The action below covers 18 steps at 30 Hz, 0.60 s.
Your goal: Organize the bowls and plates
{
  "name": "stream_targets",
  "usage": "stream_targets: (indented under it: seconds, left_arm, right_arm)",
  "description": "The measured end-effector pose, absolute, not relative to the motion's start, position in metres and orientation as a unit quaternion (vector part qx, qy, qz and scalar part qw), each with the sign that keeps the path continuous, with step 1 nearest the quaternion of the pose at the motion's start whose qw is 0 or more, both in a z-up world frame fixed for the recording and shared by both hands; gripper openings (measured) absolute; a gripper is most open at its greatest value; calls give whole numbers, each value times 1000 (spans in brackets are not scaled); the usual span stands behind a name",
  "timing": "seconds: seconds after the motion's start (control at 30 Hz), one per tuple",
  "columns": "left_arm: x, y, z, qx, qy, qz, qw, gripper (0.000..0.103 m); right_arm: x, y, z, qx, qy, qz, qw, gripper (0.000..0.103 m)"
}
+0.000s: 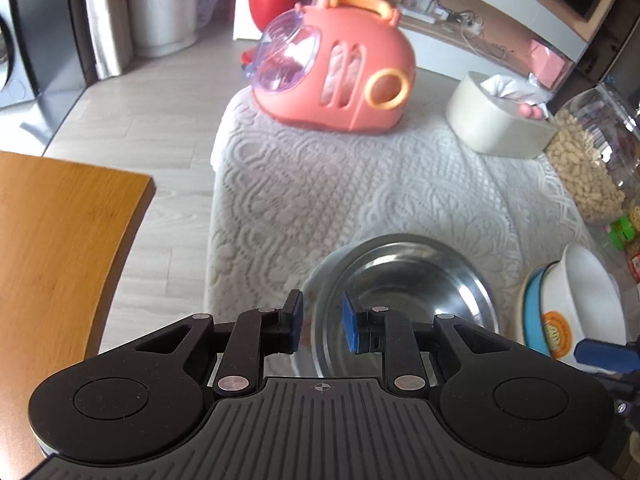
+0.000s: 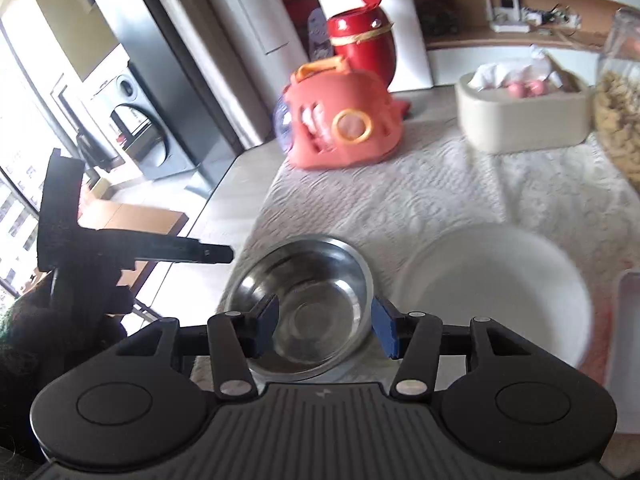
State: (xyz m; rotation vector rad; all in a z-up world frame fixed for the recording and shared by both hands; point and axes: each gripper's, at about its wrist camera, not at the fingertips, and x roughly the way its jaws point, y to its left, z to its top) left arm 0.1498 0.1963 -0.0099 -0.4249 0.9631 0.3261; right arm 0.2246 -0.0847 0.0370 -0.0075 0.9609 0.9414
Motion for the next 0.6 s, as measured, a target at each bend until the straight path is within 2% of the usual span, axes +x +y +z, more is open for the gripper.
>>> stream_targets:
  seconds: [0.17,0.3,0.43,0.6]
  left_arm:
    - [144,215,-39,-194,466,137,852,25]
    - [128,235,-47,-291,405,81,863,25]
    - [123,239,-42,-313,371,58,872,25]
    - [135,222,-63,-271,416,53,867,24]
  right_arm:
    - [195,-42,8,-21,478,416,773,51]
    - [180,-34,-6,-54,473,350,807,51]
    - [183,-44,-22,-14,503,314,805,51]
    - [180,-43,-43,-6,500,299,813,53]
